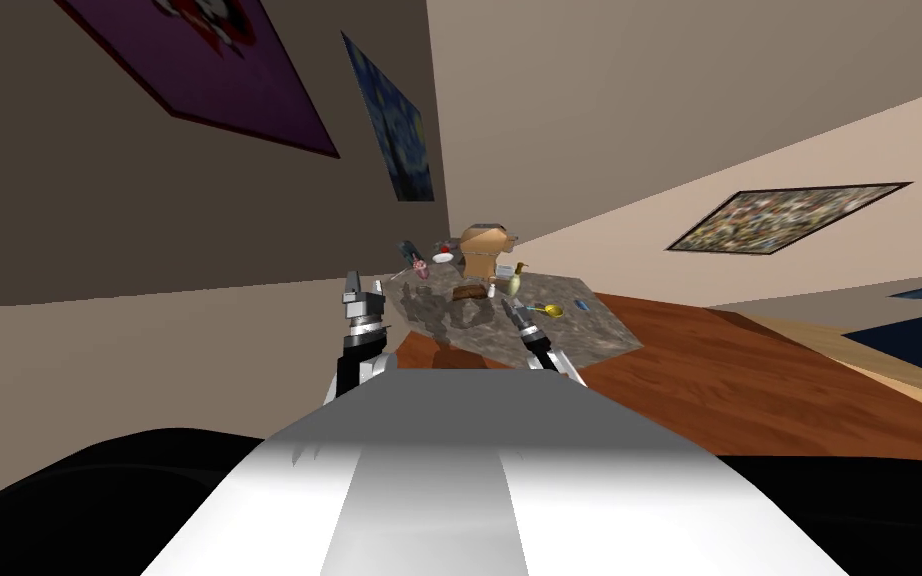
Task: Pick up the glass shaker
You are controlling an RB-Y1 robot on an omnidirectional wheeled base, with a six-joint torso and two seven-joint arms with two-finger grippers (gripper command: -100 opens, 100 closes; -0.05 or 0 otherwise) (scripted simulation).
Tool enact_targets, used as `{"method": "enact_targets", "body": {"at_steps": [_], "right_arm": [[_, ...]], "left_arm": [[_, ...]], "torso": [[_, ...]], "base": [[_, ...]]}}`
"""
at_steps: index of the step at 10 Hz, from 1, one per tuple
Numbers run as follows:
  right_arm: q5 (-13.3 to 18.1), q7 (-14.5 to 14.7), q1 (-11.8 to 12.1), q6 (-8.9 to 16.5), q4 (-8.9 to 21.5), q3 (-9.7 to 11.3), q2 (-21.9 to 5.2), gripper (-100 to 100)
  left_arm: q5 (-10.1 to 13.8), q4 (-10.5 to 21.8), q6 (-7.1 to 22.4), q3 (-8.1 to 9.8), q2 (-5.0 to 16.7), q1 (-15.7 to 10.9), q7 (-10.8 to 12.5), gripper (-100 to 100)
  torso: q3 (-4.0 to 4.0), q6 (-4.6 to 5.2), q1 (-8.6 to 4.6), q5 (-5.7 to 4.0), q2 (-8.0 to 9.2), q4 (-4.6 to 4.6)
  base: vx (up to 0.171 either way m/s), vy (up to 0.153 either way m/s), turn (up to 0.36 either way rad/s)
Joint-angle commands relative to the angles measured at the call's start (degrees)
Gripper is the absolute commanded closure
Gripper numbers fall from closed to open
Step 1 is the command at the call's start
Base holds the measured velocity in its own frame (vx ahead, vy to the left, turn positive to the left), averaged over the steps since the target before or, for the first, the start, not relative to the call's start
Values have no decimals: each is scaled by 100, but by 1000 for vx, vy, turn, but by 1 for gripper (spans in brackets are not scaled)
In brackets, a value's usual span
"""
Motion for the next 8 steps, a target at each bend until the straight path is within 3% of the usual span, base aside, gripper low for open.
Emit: {"method": "enact_targets", "body": {"at_steps": [1,8], "right_arm": [[53,124,-64,15,171,-44,-16,-100],[561,1065,-278,601,1055,-322,-301,-100]], "left_arm": [[0,0,0,0,0,0,0,0],[0,0,0,0,0,0,0,0]], "torso": [[0,0,0,0,0,0],[-12,-1,2,1,-20,-4]], "base": [[48,67,-11],[90,93,12]]}}
